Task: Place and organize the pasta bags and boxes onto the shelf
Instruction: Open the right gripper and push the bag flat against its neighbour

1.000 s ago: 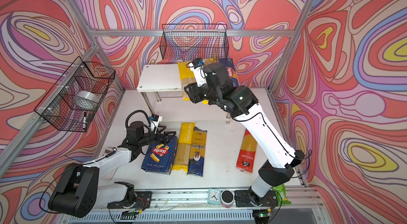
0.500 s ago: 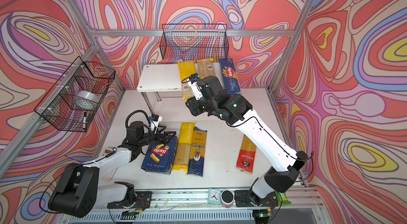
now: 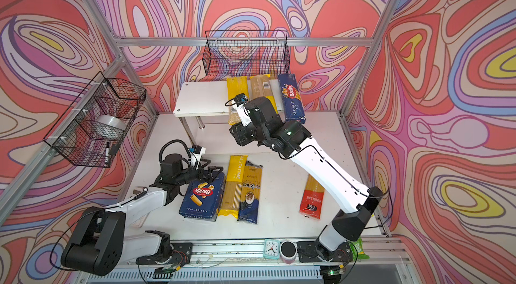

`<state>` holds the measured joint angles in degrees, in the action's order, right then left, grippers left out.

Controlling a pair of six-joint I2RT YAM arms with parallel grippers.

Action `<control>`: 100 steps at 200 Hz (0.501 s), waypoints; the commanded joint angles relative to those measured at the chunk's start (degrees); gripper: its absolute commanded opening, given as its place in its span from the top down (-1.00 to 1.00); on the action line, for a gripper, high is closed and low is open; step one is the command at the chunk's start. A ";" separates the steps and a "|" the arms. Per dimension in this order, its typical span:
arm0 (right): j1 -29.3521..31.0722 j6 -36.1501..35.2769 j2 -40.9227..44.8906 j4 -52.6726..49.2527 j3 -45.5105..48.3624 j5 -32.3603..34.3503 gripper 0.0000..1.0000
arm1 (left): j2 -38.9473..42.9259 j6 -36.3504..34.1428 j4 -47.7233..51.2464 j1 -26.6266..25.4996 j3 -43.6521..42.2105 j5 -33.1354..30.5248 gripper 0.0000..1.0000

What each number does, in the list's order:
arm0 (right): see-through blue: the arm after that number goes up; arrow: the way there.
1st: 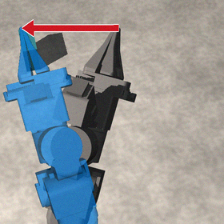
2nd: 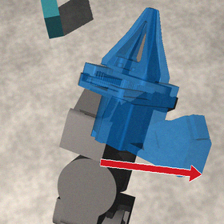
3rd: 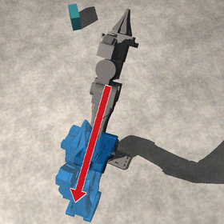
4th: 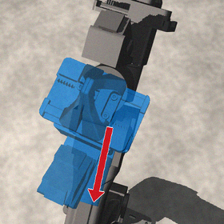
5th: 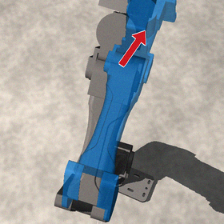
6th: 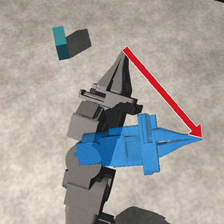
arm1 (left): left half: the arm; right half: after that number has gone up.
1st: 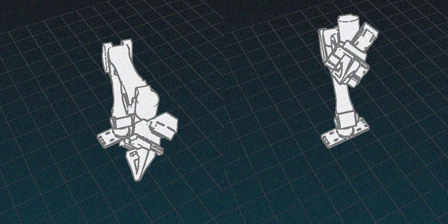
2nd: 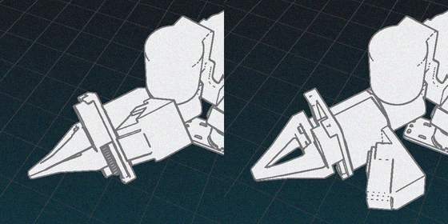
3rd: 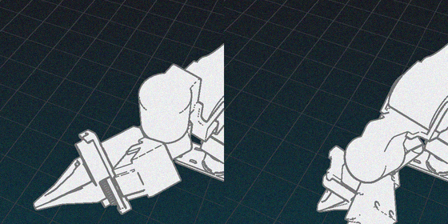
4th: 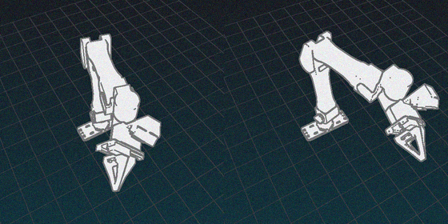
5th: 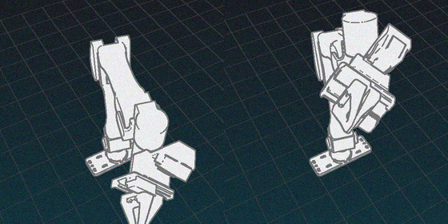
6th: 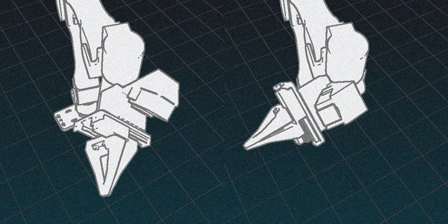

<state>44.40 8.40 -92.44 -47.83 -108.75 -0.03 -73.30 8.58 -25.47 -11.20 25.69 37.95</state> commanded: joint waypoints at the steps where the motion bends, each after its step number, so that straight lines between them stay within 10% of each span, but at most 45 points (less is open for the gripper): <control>1: 0.04 -2.52 -4.17 2.48 -3.89 0.47 -0.10 | 0.25 -0.76 1.04 -0.21 1.11 0.03 -1.00; 100: 0.04 -4.96 -4.58 5.05 -2.63 -5.21 -0.13 | 0.57 -0.68 1.26 -0.22 1.03 0.01 -1.00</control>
<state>45.60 5.56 -99.42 -47.11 -115.46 -4.34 -73.30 8.58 -25.47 -11.20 25.69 37.91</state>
